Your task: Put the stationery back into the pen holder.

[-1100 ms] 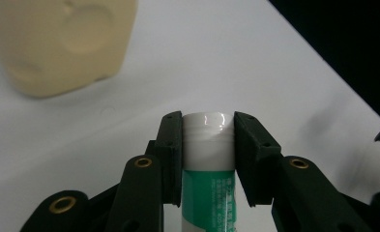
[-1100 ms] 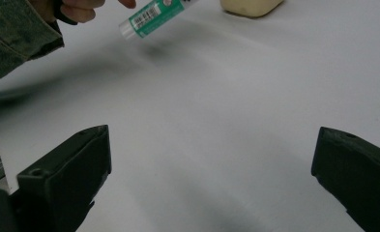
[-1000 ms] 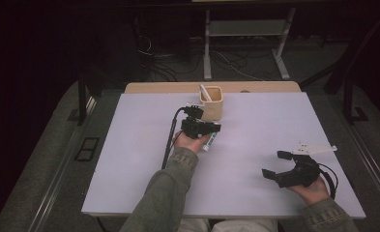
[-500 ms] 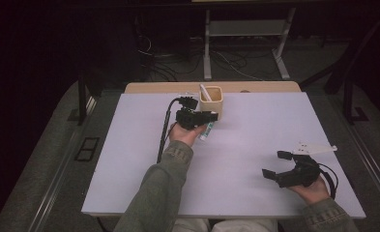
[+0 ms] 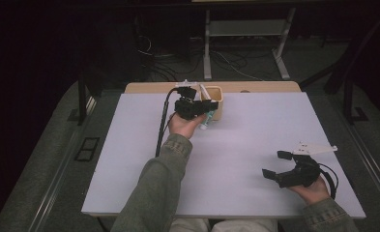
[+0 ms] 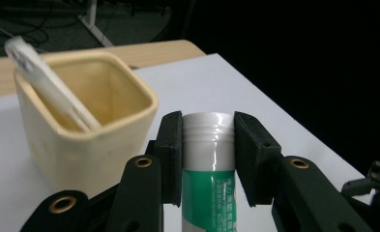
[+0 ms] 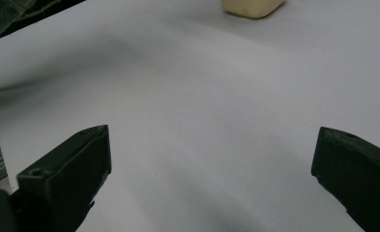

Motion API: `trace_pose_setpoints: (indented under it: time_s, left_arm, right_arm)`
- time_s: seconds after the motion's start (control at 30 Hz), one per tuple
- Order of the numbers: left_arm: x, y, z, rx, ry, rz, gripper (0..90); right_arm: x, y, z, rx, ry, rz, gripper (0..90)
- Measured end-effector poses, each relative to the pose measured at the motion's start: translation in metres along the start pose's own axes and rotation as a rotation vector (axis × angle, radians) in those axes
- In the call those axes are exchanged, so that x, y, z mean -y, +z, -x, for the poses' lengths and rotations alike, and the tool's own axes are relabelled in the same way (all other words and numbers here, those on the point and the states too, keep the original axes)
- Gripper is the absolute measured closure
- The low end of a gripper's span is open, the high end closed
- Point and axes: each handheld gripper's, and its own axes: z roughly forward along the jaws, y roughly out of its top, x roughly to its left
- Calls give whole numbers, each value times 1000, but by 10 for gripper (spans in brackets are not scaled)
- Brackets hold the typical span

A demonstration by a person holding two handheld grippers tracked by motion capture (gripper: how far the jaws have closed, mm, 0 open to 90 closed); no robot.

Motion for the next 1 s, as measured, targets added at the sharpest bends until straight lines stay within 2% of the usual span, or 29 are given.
trace_pose_setpoints:
  time_s: [0.1,0.43,0.57,1.0]
  left_arm:
    - [-9,1,-1,1,28,12,643]
    - [-36,4,-5,3,50,65,642]
    - [-42,6,-9,-8,61,77,642]
    - [-45,15,-22,-13,62,220,642]
  right_arm:
    - [0,0,0,-2,0,0,2]
    - [0,0,0,0,-2,0,2]
    - [0,0,1,-1,1,1,2]
    - [0,0,1,-7,1,0,2]
